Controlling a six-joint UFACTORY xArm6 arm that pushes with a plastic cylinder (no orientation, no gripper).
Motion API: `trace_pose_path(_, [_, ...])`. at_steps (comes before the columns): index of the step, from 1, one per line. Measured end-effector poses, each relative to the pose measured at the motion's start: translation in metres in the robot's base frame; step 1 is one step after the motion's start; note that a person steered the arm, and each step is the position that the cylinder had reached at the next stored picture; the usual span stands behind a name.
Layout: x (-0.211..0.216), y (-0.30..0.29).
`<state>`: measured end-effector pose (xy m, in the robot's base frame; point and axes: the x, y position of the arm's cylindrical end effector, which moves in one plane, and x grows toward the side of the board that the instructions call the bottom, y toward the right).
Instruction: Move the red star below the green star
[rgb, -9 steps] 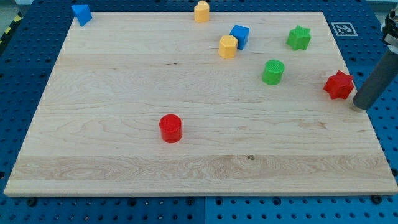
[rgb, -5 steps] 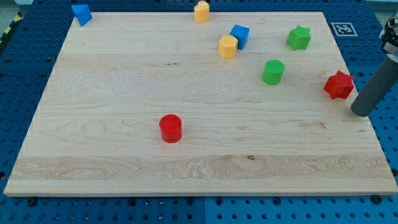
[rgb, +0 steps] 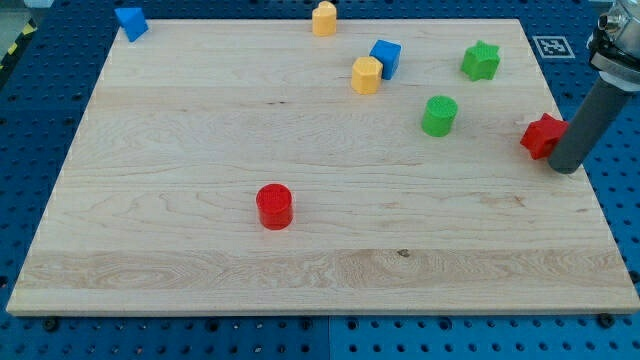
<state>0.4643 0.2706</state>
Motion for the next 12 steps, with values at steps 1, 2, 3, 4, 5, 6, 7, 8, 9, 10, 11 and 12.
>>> trace_pose_path(1, [-0.002,-0.001])
trace_pose_path(2, [-0.008,-0.006])
trace_pose_path(3, [-0.016,-0.014])
trace_pose_path(4, [-0.024,-0.023])
trace_pose_path(5, [-0.033,-0.035])
trace_pose_path(6, [-0.043,-0.042])
trace_pose_path(7, [-0.042,-0.042])
trace_pose_path(8, [-0.016,-0.040])
trace_pose_path(9, [0.018,-0.028])
trace_pose_path(10, [0.041,-0.021])
trace_pose_path(11, [0.041,-0.021])
trace_pose_path(12, [0.040,-0.021])
